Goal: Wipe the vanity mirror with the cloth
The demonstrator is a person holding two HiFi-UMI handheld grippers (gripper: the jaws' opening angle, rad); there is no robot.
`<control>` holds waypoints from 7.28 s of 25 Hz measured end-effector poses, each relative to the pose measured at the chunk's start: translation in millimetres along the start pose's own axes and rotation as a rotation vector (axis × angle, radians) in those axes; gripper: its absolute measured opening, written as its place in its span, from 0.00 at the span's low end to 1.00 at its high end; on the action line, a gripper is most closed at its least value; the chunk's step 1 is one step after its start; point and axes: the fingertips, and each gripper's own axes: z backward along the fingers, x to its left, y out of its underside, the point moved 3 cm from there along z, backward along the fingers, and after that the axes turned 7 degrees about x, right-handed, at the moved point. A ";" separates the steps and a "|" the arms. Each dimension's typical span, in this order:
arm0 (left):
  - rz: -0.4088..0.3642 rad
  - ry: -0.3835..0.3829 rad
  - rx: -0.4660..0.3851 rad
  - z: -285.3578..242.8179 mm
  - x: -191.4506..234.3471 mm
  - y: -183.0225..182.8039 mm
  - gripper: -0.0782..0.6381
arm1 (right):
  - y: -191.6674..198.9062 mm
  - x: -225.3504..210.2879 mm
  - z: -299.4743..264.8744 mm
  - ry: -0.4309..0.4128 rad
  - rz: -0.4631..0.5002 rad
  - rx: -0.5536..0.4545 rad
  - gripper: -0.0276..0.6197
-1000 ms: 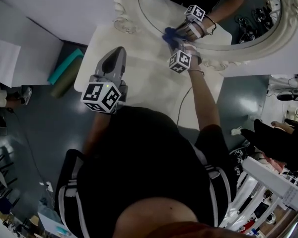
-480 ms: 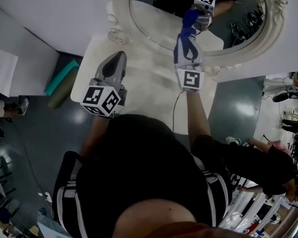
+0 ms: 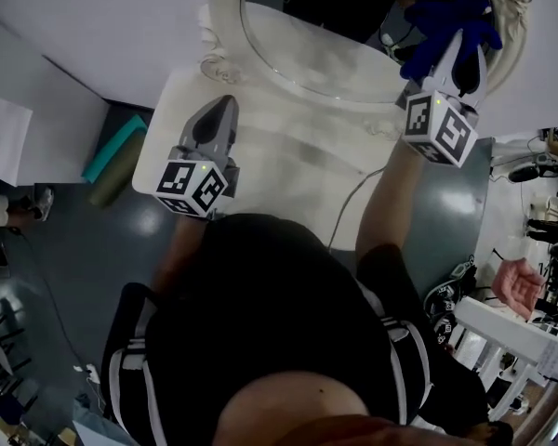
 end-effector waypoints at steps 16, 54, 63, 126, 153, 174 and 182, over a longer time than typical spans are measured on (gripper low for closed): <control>0.012 -0.002 0.018 -1.2 4.3 5.4 0.12 | -28.5 25.5 -44.5 -0.018 0.124 -0.011 0.14; 0.030 -0.063 0.039 3.2 23.9 12.2 0.12 | 265.0 243.2 46.8 -0.659 1.299 0.106 0.14; 0.029 -0.082 0.041 12.3 27.1 12.5 0.12 | 365.8 216.4 91.2 -0.808 1.290 0.345 0.14; 0.027 0.019 0.066 -20.6 -5.2 20.1 0.12 | -36.1 27.3 -46.6 -0.069 0.659 -0.039 0.15; 0.015 0.056 0.089 -32.0 -13.8 23.3 0.12 | 236.0 129.6 51.5 -0.600 1.045 0.176 0.15; 0.016 0.109 0.119 -52.3 -27.0 29.5 0.12 | 378.6 159.8 102.5 -0.950 0.985 0.714 0.15; 0.009 0.109 0.136 -60.9 -28.4 33.2 0.12 | 408.1 163.9 112.9 -1.033 0.956 0.895 0.14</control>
